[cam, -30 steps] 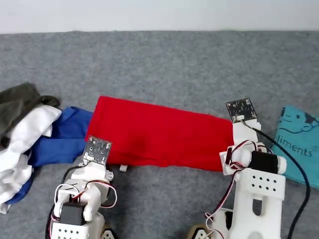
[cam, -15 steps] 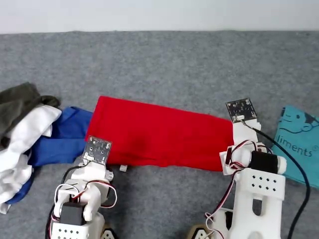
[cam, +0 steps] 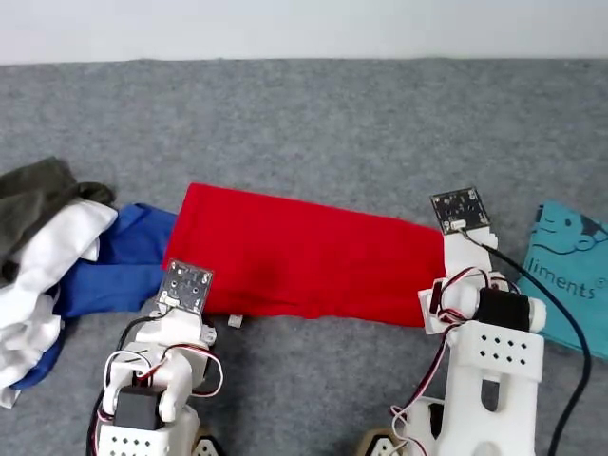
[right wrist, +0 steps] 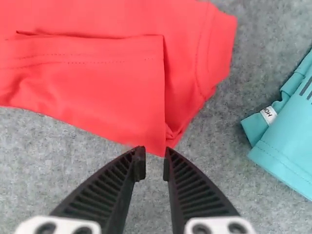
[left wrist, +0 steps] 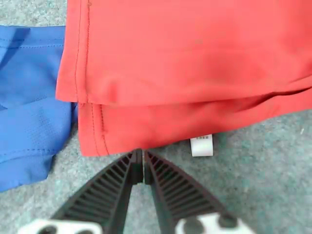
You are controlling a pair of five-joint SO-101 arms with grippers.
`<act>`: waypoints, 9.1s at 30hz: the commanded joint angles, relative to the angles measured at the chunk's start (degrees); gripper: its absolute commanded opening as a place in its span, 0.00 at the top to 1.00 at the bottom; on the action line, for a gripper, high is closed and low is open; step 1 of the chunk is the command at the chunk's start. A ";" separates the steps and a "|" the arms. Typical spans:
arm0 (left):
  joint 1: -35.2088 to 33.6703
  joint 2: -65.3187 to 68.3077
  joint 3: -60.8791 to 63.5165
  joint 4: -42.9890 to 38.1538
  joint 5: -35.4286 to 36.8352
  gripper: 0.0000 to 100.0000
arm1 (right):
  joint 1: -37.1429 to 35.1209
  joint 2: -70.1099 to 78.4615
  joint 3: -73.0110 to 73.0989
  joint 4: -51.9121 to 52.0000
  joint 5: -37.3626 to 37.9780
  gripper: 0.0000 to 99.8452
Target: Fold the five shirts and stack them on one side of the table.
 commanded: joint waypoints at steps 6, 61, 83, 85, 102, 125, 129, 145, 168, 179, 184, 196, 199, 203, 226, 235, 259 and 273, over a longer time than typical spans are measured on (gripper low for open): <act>0.44 -0.70 -0.48 0.35 0.35 0.98 | 4.44 -1.01 -2.55 3.03 0.00 0.92; -20.84 76.66 -62.90 -3.34 -24.09 0.98 | 13.76 -1.10 -13.89 20.88 3.69 0.92; -30.33 148.66 -119.96 18.73 -28.48 0.86 | 13.76 -1.10 -13.89 22.20 3.69 0.92; -33.76 151.12 -124.44 19.60 -28.66 0.86 | 13.76 -1.10 -13.89 22.20 3.69 0.92; -38.68 141.45 -135.60 29.19 -32.09 0.86 | 13.76 -1.10 -13.89 21.85 3.78 0.92; -9.49 129.58 -108.00 16.97 -28.40 0.79 | 13.76 -1.10 -13.89 21.93 3.87 0.92; -9.58 135.65 -115.03 18.37 -27.60 0.79 | 13.76 -1.10 -13.89 22.02 3.87 0.92; -11.52 143.47 -120.22 28.84 -28.13 0.79 | 13.76 -1.10 -13.89 21.76 3.96 0.92; -11.25 146.73 -119.60 29.01 -28.04 0.98 | 13.76 -1.10 -13.89 21.85 3.96 0.92; -9.23 132.57 -108.97 29.10 -28.04 0.98 | 13.76 -1.10 -13.89 21.76 3.96 0.92; -7.56 124.31 -101.49 29.01 -28.04 0.98 | 13.76 -1.10 -13.89 21.67 3.96 0.92; -8.97 119.30 -93.49 29.10 -29.27 0.98 | 13.76 -1.10 -13.89 21.67 3.96 0.92; -10.81 119.82 -92.62 28.75 -29.71 0.98 | 13.76 -1.10 -13.89 21.67 3.96 0.92; -12.40 119.82 -92.62 26.64 -29.71 0.98 | 13.76 -1.10 -13.89 21.58 3.96 0.92; -11.69 119.82 -105.63 22.68 -19.78 0.82 | 13.76 -1.10 -13.89 21.67 3.96 0.92; -10.81 127.82 -107.21 18.11 -18.81 0.74 | 13.76 -1.10 -13.89 21.67 3.96 0.92; -7.38 152.44 -124.53 25.32 -17.67 0.99 | 13.76 -1.10 -13.89 21.67 3.96 0.92; 2.20 124.04 -117.41 29.01 -18.29 0.99 | 13.85 -1.10 -22.95 23.52 4.04 0.92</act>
